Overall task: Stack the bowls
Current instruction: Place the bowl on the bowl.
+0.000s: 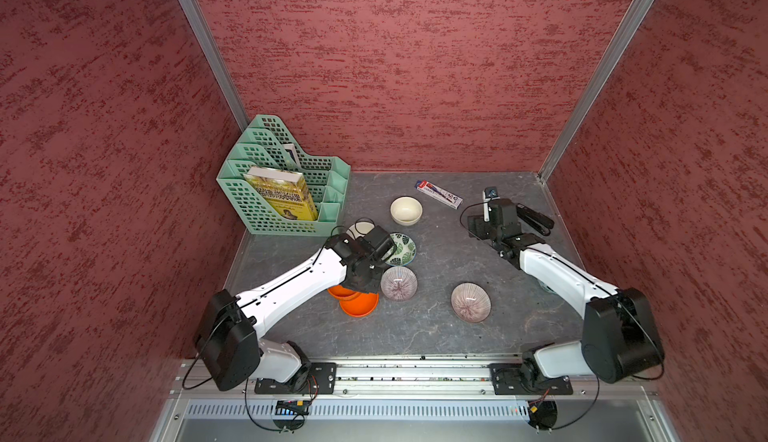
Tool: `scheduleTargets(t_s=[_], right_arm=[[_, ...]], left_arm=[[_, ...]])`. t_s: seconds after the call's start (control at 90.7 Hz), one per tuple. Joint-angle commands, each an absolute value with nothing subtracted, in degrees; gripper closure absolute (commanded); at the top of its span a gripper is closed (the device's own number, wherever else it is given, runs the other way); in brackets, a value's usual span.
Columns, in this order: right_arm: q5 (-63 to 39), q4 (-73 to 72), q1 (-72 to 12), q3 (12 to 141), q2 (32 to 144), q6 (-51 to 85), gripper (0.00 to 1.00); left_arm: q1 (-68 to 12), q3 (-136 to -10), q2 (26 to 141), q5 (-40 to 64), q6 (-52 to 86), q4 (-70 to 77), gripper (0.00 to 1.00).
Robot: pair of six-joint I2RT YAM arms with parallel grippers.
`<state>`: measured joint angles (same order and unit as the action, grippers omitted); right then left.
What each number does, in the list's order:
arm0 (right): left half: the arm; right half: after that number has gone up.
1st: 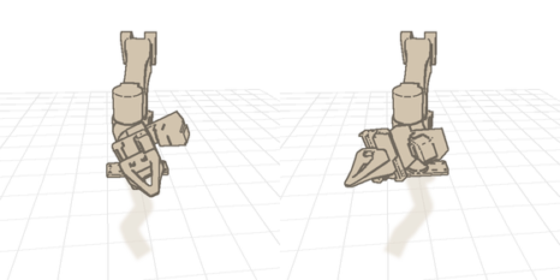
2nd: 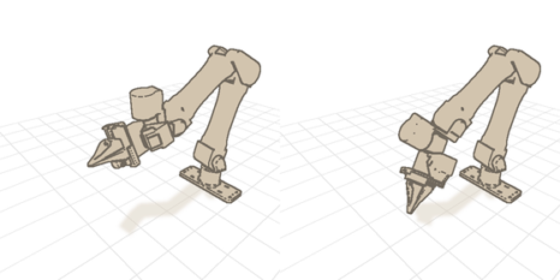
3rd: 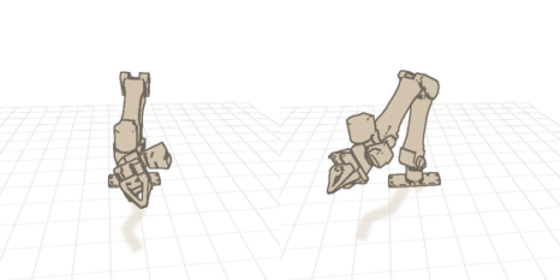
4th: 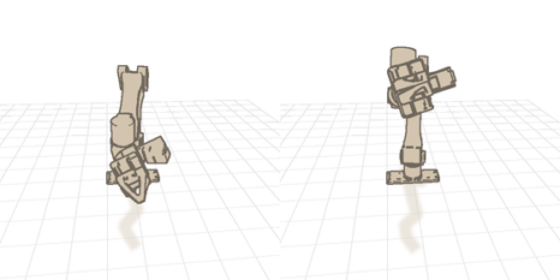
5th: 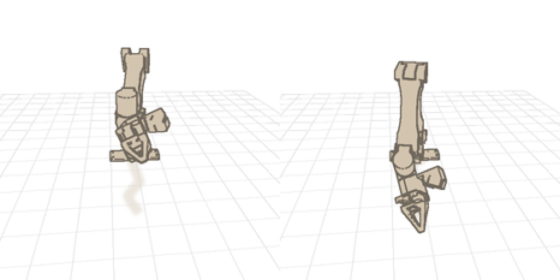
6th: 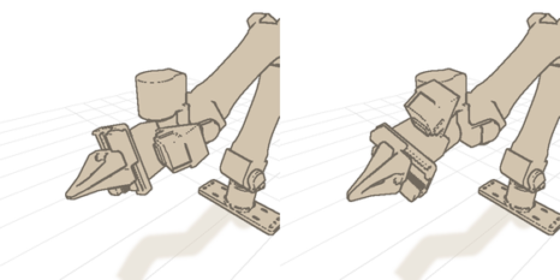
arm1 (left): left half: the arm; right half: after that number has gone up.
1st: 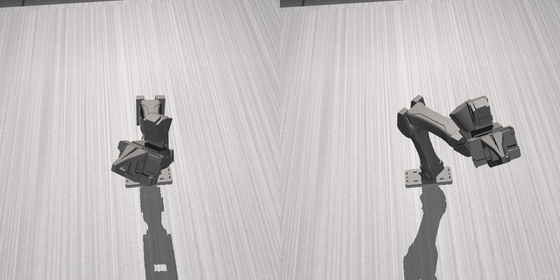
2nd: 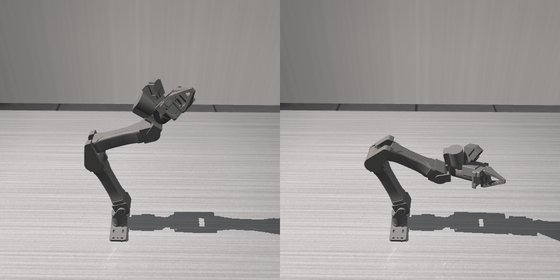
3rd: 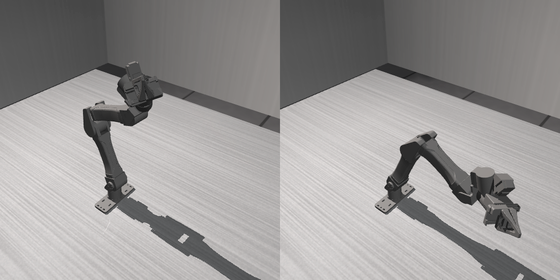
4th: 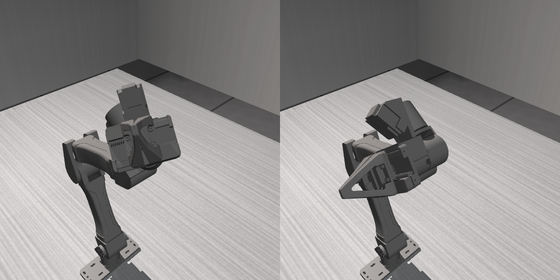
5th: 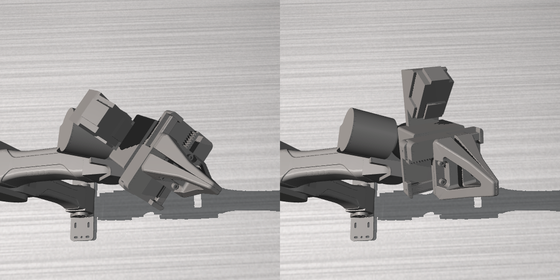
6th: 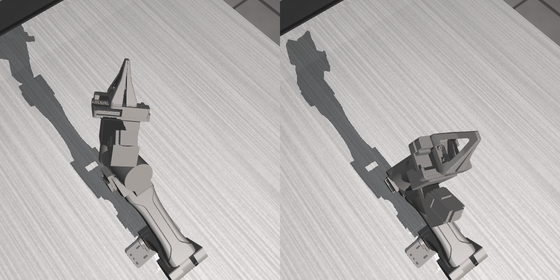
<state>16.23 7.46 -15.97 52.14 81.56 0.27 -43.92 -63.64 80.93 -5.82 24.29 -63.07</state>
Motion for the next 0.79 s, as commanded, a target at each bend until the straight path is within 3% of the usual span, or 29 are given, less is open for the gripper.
scheduleTargets(t_s=[0.0,0.782], right_arm=[[15.3,8.7,-15.9,53.9,81.6,1.2,0.06],[15.1,9.3,-15.9,53.5,79.1,0.7,0.06]], left_arm=[[-45.1,-62.4,81.5,-5.5,26.9,-60.9,1.00],[-48.3,-60.1,88.0,-6.8,29.5,-54.5,1.00]])
